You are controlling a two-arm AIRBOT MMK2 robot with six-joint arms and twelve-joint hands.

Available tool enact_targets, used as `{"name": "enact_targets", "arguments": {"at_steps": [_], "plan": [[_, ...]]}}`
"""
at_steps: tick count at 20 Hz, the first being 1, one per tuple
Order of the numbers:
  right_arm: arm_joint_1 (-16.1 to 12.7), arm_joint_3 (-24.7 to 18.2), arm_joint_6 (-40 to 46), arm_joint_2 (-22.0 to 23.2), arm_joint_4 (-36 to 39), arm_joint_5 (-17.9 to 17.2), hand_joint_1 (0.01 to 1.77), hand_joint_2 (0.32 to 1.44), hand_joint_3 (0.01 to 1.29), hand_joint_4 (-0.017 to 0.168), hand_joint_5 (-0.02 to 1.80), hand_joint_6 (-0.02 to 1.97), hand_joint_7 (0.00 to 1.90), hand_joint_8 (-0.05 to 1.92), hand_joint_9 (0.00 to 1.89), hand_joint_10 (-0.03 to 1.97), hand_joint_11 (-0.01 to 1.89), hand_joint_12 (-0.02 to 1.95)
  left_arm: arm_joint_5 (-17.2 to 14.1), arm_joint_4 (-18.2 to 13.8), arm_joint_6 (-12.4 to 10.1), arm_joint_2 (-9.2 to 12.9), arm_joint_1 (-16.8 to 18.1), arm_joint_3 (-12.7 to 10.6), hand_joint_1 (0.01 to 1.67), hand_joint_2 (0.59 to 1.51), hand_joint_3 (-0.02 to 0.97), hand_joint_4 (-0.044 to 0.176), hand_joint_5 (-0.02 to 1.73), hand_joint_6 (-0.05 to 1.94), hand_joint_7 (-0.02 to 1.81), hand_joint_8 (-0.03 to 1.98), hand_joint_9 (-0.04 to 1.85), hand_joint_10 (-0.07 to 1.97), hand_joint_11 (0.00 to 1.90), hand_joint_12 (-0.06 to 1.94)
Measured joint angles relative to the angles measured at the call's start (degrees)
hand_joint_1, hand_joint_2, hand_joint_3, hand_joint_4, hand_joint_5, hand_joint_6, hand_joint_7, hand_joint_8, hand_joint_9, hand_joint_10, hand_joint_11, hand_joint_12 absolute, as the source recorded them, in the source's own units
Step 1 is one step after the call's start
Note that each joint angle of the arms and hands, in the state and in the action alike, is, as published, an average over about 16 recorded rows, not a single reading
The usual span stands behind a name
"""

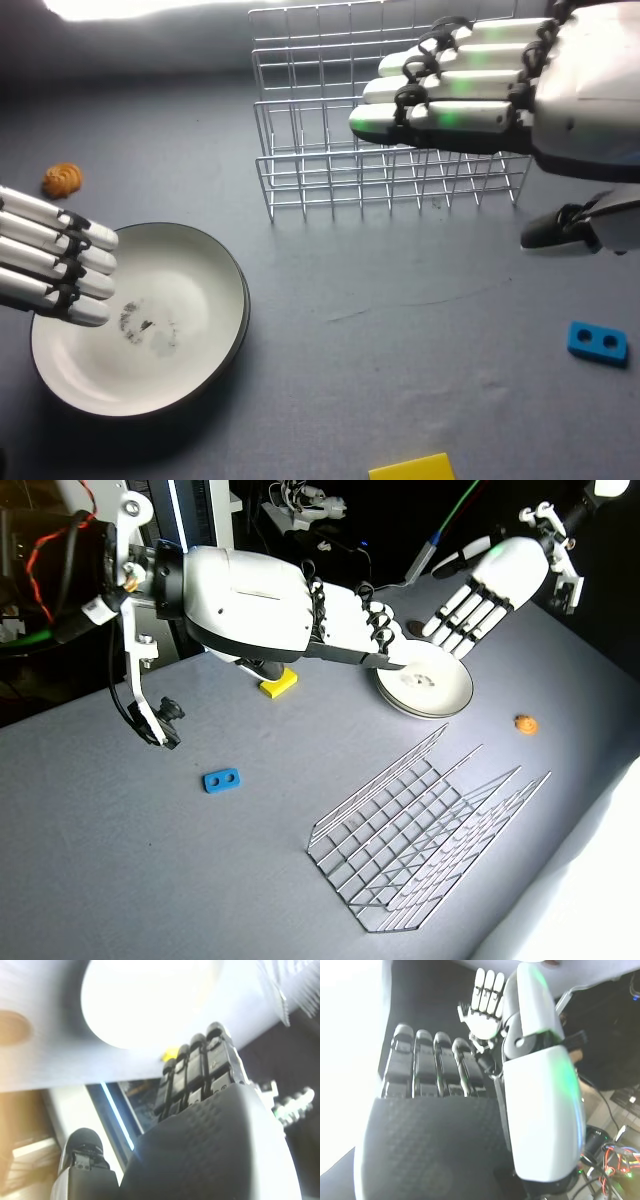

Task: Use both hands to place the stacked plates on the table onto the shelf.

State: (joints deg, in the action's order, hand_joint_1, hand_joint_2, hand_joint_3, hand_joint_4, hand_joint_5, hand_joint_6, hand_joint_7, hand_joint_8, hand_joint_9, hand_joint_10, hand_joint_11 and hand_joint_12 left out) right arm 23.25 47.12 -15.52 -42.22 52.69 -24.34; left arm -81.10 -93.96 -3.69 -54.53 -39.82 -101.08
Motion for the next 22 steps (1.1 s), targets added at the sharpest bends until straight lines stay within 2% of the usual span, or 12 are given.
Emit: {"name": "enact_targets", "arguments": {"at_steps": [5, 9, 17, 22], "plan": [[0.56, 0.03, -1.50, -1.21, -0.03, 1.61, 1.23, 1.01, 0.02, 0.002, 0.02, 0.00, 0.02, -0.02, 0.02, -0.01, 0.02, 0.07, 0.38, 2.33, 1.48, -2.25, -5.38, -3.12, 0.02, 1.069, 0.015, 0.000, 0.03, 0.00, 0.04, 0.00, 0.03, 0.00, 0.02, 0.01], [0.80, -0.11, -2.19, -1.80, -0.11, 2.60, 1.25, 1.01, 0.02, 0.002, 0.02, 0.00, 0.02, -0.02, 0.02, -0.01, 0.02, 0.05, 0.75, 3.33, 2.22, -3.48, -7.90, -5.02, 0.02, 1.073, 0.015, -0.001, 0.03, 0.00, 0.04, 0.00, 0.03, 0.00, 0.02, 0.01], [0.72, -0.53, -2.46, -2.02, -0.18, 3.62, 1.27, 1.02, 0.02, 0.002, 0.02, 0.00, 0.02, -0.02, 0.02, -0.01, 0.02, 0.00, 1.53, 3.76, 3.00, -4.77, -10.43, -6.61, 0.02, 1.080, 0.015, -0.001, 0.03, 0.00, 0.04, 0.00, 0.03, 0.00, 0.03, 0.01], [0.27, -0.87, -4.12, -2.01, -0.62, 3.84, 1.28, 1.02, 0.02, 0.002, 0.02, 0.00, 0.02, -0.02, 0.02, -0.01, 0.01, 0.00, 2.40, 3.86, 3.09, -5.24, -11.45, -6.80, 0.02, 1.086, 0.015, -0.001, 0.04, 0.00, 0.05, 0.00, 0.04, 0.00, 0.03, 0.01]]}}
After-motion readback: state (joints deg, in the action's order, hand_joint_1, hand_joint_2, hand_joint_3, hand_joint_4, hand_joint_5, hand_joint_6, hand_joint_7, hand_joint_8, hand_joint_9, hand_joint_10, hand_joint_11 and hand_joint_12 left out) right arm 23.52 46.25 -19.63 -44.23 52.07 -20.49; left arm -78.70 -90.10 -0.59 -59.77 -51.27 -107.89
